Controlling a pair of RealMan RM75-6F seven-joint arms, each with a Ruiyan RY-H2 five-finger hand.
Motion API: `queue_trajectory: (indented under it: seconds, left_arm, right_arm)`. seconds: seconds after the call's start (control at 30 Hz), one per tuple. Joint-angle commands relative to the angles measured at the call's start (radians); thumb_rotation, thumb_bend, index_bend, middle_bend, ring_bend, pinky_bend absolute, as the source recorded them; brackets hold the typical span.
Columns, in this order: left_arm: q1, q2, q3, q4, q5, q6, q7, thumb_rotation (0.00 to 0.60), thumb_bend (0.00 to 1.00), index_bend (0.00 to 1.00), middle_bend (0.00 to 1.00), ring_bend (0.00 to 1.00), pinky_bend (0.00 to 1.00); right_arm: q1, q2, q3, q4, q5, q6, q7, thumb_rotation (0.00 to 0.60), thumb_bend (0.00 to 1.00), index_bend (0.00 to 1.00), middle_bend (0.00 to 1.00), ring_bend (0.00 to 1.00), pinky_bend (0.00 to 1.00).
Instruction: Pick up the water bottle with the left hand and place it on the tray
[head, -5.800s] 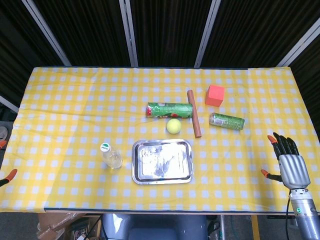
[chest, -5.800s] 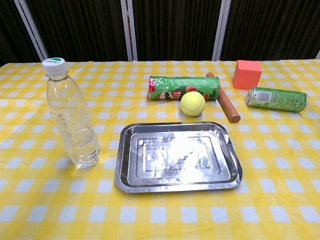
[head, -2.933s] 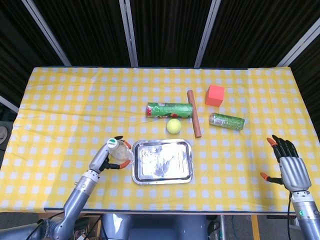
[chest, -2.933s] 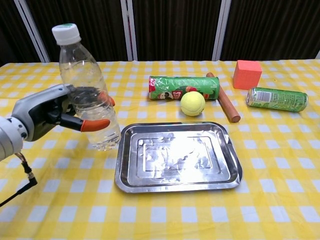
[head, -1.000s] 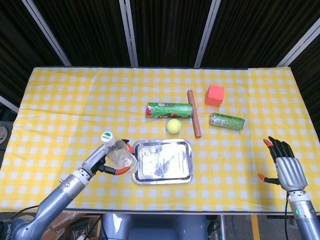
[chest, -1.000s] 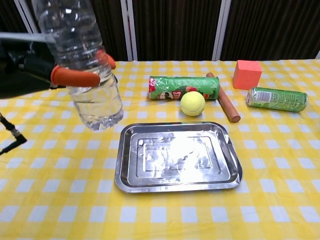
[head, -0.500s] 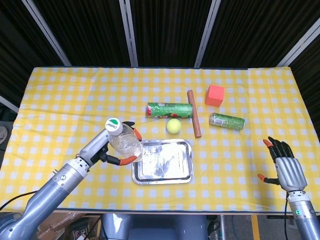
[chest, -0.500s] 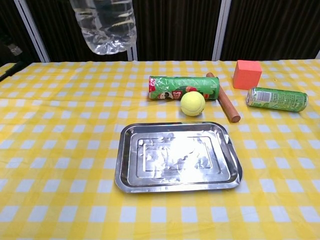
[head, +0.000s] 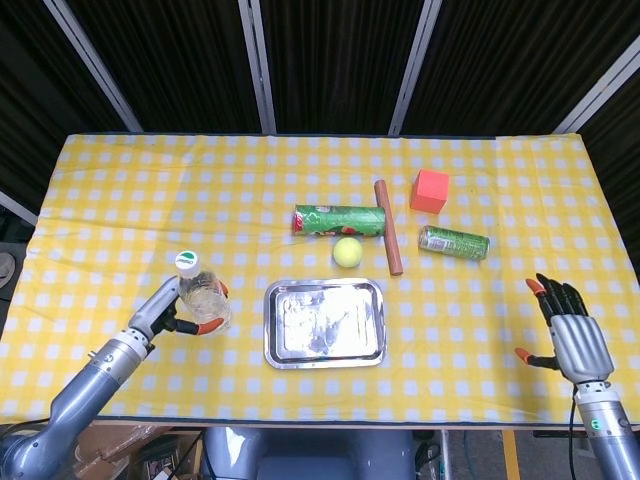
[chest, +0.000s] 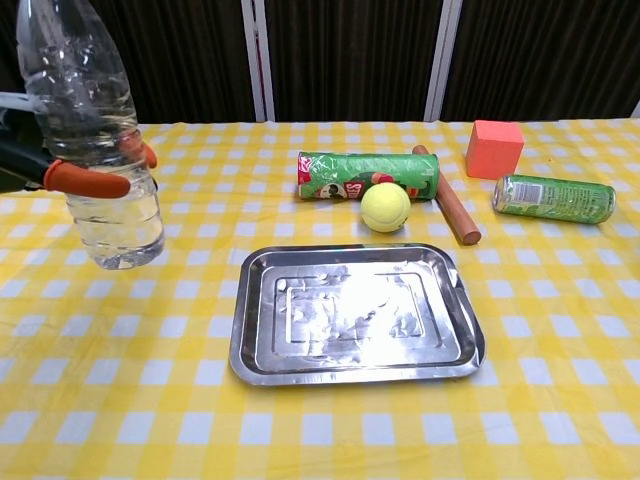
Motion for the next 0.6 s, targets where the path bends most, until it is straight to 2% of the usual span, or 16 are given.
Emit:
queue_trajectory:
  seconds: [0.03, 0.23, 0.33, 0.47, 0.6]
  left_arm:
    - [0.053, -0.111, 0.008, 0.083, 0.132, 0.104, -0.033, 0.6, 0.44, 0.63, 0.61, 0.09, 0.05]
    - [-0.011, -0.246, -0.023, 0.064, 0.143, 0.147, 0.07, 0.6, 0.44, 0.63, 0.6, 0.09, 0.05]
    - [-0.079, -0.344, -0.04, 0.052, 0.122, 0.153, 0.179, 0.6, 0.44, 0.63, 0.6, 0.09, 0.05]
    - [-0.186, -0.506, -0.069, 0.061, -0.003, 0.185, 0.371, 0.6, 0.44, 0.63, 0.6, 0.09, 0.05]
    - [-0.268, -0.633, -0.102, 0.076, -0.132, 0.211, 0.475, 0.6, 0.44, 0.63, 0.6, 0.09, 0.05]
  right_arm:
    - [0.002, -0.002, -0.001, -0.001, -0.003, -0.001, -0.004, 0.6, 0.05, 0.01, 0.0, 0.0, 0.0]
    - [0.007, -0.007, -0.001, 0.001, -0.002, -0.008, -0.008, 0.6, 0.05, 0.01, 0.0, 0.0, 0.0]
    - [0.008, -0.006, 0.001, 0.003, 0.001, -0.011, -0.004, 0.6, 0.05, 0.01, 0.0, 0.0, 0.0]
    - [0.006, -0.001, 0.002, 0.005, 0.0, -0.006, 0.011, 0.6, 0.05, 0.01, 0.0, 0.0, 0.0]
    - [0.006, 0.002, 0.002, 0.008, -0.002, -0.005, 0.022, 0.6, 0.05, 0.01, 0.0, 0.0, 0.0]
